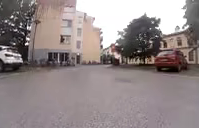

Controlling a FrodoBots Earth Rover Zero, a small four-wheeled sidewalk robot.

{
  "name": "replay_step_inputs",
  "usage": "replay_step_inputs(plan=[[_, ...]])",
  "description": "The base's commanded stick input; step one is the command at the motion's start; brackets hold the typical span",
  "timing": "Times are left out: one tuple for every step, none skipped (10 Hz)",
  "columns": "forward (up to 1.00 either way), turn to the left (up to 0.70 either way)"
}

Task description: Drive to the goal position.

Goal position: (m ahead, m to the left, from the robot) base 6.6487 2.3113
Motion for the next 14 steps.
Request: replay_step_inputs(plan=[[0.6, 0.0], [0.6, 0.0], [0.6, 0.0], [0.6, 0.0], [0.6, 0.0], [0.6, 0.0], [0.6, 0.0], [0.6, 0.0], [0.6, 0.0], [0.6, 0.0], [0.6, 0.0], [0.6, 0.0], [0.6, 0.0], [0.6, 0.0]])
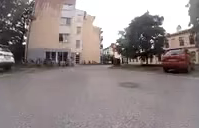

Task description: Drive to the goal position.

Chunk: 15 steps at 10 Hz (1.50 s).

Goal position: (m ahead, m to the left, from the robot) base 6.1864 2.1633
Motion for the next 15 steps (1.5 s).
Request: replay_step_inputs(plan=[[0.6, 0.0], [0.6, 0.0], [0.6, 0.0], [0.6, 0.0], [0.6, 0.0], [0.6, 0.0], [0.6, 0.0], [0.6, 0.0], [0.6, 0.0], [0.6, 0.0], [0.6, 0.0], [0.6, 0.0], [0.6, 0.0], [0.6, 0.0], [0.6, 0.0]])
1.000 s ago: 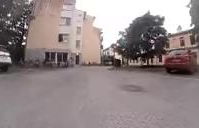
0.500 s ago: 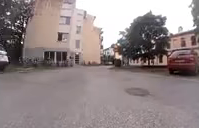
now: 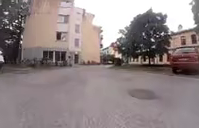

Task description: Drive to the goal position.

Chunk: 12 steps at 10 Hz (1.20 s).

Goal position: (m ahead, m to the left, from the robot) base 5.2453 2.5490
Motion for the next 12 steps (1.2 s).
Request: replay_step_inputs(plan=[[0.6, 0.0], [0.6, 0.0], [0.6, 0.0], [0.6, 0.0], [0.6, 0.0], [0.6, 0.0], [0.6, 0.0], [0.6, 0.0], [0.6, 0.0], [0.6, 0.0], [0.6, 0.0], [0.6, 0.0]])
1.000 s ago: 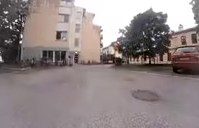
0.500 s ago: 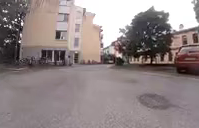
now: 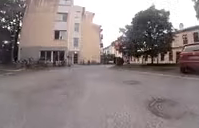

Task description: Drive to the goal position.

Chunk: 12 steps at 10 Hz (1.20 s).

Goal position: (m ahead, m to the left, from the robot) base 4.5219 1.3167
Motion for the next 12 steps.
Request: replay_step_inputs(plan=[[0.6, 0.0], [0.6, 0.0], [0.6, 0.0], [0.6, 0.0], [0.6, 0.0], [0.6, 0.0], [0.6, 0.0], [0.6, 0.0], [0.6, 0.0], [0.6, 0.0], [0.6, 0.0], [0.6, 0.0]])
